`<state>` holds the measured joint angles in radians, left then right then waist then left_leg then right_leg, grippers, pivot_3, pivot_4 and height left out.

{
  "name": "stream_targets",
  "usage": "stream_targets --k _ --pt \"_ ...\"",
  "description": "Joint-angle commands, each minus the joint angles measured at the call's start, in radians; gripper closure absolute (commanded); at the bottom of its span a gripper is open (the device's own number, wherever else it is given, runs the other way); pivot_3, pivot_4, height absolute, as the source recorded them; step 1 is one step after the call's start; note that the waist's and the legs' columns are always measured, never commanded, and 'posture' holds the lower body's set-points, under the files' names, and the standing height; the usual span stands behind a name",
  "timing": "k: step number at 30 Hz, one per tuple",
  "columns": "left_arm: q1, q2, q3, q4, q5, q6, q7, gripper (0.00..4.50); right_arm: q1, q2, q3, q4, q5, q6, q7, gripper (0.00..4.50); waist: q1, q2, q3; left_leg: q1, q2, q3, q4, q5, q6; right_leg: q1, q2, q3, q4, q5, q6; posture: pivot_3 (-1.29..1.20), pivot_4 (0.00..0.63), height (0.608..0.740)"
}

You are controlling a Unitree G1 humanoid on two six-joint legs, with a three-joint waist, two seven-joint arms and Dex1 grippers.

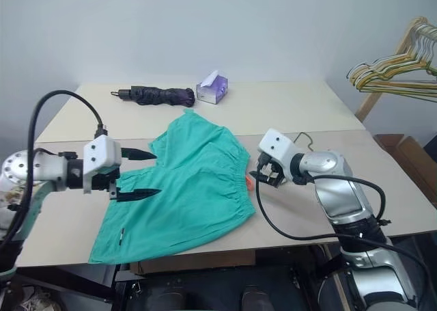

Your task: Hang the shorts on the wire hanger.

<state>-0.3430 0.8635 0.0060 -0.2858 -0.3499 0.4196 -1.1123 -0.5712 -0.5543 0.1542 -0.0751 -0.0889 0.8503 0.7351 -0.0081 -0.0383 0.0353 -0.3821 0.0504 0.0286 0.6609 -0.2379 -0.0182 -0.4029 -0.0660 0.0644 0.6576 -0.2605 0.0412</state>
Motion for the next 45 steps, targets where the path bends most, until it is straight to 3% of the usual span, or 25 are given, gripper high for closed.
stream_targets --k 1,8,11,16,23,27,33,45 --pt "-0.033 -0.034 -0.043 -0.009 0.030 0.007 0.049 0.03 -0.044 0.071 -0.046 0.118 -0.029 0.066 -0.165 0.00 -0.008 0.000 0.000 0.000 0.000 0.000 0.000 0.000 0.000 0.000 0.000 0.000 0.000 0.000 0.000 -0.01 0.000 0.740" --pt "-0.078 -0.087 -0.073 0.015 0.032 -0.009 0.056 0.03 -0.113 0.189 -0.149 0.408 0.019 -0.001 -0.333 0.00 -0.037 0.000 0.000 -0.001 0.000 -0.001 0.000 0.000 0.000 -0.001 0.000 0.000 0.000 0.000 0.000 -0.03 0.000 0.740" --pt "-0.089 -0.077 -0.082 0.037 0.059 -0.024 0.056 0.03 -0.088 0.167 -0.094 0.428 -0.010 -0.022 -0.326 0.00 -0.049 0.000 0.000 -0.001 0.000 -0.001 0.000 0.000 0.000 -0.001 0.000 0.000 -0.001 0.000 0.000 -0.04 0.000 0.740" --pt "-0.086 -0.069 -0.078 0.040 0.067 -0.032 0.050 0.03 0.025 0.081 -0.029 0.341 -0.030 0.008 -0.274 0.00 -0.062 0.000 0.000 -0.001 0.000 -0.002 0.000 0.000 0.000 0.000 0.000 0.000 -0.001 0.000 0.001 -0.03 0.000 0.740" --pt "-0.043 -0.051 -0.070 0.018 0.072 -0.033 0.052 0.03 0.193 -0.065 -0.099 0.130 0.009 0.091 -0.223 0.00 -0.050 0.000 -0.002 -0.001 0.000 -0.003 0.000 0.000 0.000 0.002 0.000 -0.001 -0.001 0.000 0.001 -0.03 0.000 0.740" --pt "-0.053 -0.053 -0.070 0.020 0.071 -0.027 0.056 0.03 0.181 -0.118 -0.155 0.059 0.036 0.133 -0.222 0.00 -0.041 0.000 -0.002 0.000 -0.001 -0.003 0.000 0.000 0.000 0.002 0.000 0.000 -0.002 0.000 0.001 -0.03 0.000 0.740" --pt "-0.072 -0.086 -0.038 0.005 0.010 0.013 0.069 0.03 0.050 -0.023 -0.229 0.030 0.181 0.235 -0.187 0.00 -0.065 0.000 -0.002 0.000 0.000 -0.002 0.000 0.000 0.000 0.001 0.001 0.002 -0.001 0.000 0.001 -0.02 0.000 0.740" --pt "-0.048 -0.108 -0.004 -0.104 -0.119 0.090 0.076 0.03 -0.029 0.087 -0.134 0.318 0.155 0.109 -0.264 0.00 -0.058 0.000 -0.002 -0.002 0.000 -0.003 0.000 0.000 0.000 0.000 0.002 0.002 -0.001 0.000 0.001 0.01 0.000 0.740"
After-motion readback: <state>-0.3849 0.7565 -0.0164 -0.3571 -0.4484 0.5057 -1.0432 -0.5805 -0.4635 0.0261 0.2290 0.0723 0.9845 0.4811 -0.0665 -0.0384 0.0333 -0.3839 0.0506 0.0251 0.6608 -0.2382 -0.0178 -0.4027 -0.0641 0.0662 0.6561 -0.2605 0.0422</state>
